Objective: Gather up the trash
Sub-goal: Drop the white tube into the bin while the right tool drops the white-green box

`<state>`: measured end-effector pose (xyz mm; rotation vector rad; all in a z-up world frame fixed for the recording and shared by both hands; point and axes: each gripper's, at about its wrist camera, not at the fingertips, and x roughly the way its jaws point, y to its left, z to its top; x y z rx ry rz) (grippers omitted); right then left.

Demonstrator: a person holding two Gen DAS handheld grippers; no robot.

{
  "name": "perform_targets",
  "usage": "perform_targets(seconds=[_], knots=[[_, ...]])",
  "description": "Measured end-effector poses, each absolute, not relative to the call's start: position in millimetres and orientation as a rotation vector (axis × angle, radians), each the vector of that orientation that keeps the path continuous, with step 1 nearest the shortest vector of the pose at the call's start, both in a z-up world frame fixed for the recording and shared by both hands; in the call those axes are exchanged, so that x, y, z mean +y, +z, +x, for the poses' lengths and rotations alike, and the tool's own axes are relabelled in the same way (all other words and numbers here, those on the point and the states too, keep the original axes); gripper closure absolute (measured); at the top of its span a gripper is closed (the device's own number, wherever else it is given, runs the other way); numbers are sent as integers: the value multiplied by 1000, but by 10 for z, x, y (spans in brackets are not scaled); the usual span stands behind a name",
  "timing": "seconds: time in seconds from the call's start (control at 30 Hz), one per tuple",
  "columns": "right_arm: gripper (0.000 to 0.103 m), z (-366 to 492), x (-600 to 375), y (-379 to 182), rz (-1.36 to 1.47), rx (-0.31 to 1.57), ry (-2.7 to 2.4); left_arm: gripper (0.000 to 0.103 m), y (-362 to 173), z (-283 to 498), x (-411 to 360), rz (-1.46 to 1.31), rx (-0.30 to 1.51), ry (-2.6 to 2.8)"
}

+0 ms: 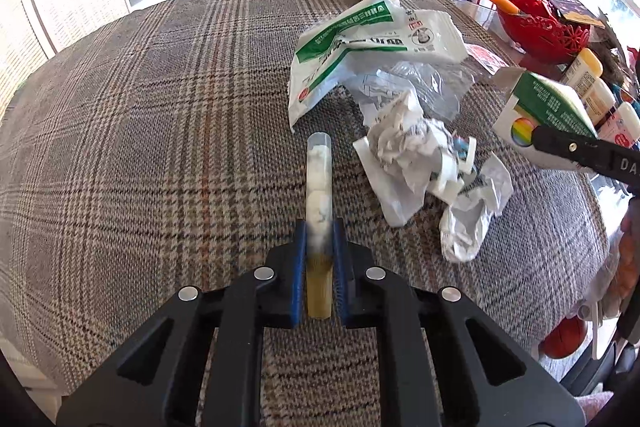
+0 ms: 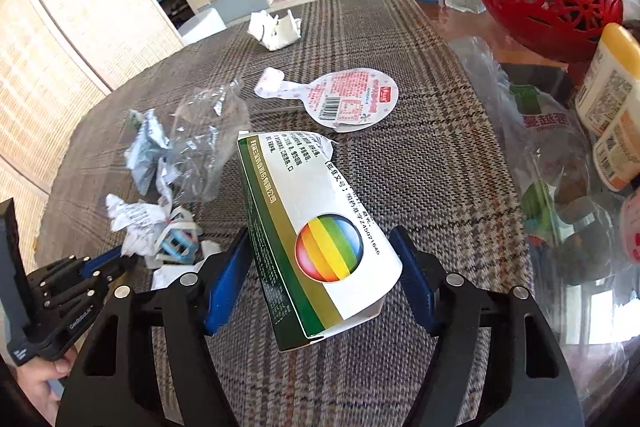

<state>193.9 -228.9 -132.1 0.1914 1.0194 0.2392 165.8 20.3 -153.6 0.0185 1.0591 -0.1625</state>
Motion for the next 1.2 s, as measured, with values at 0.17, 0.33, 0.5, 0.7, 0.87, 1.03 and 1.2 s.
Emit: perform_targets(seconds=[0.17,0.33,0.5,0.7,0.87,1.03,1.2], knots=[[32,1615,-2321,-1150,192,993,258,91,-1529,1399,298,7,1064,-164],[32,1142,-2310,-1079,185,983,294,91,-1485,988,322,-2,1063,-184],[32,656,-2269,-1134,175,1003,312,91,-1391,526,262,0,1041,-218],[32,167,-2263,-1229,225,1016,334,91,-1327,-42,134,-34,1023,-254],[32,-132,-2222,-1319,232,1027,307,91,-1467,-403,-13,-64,1053,-283],[32,-298,-2163,-1630,250,1096,300,91,-1757,-572,-101,-82,1119,-300],[32,-343,-2086,-1944,260,1158,284,91,-2078,-599,-171,-81,1185,-309]])
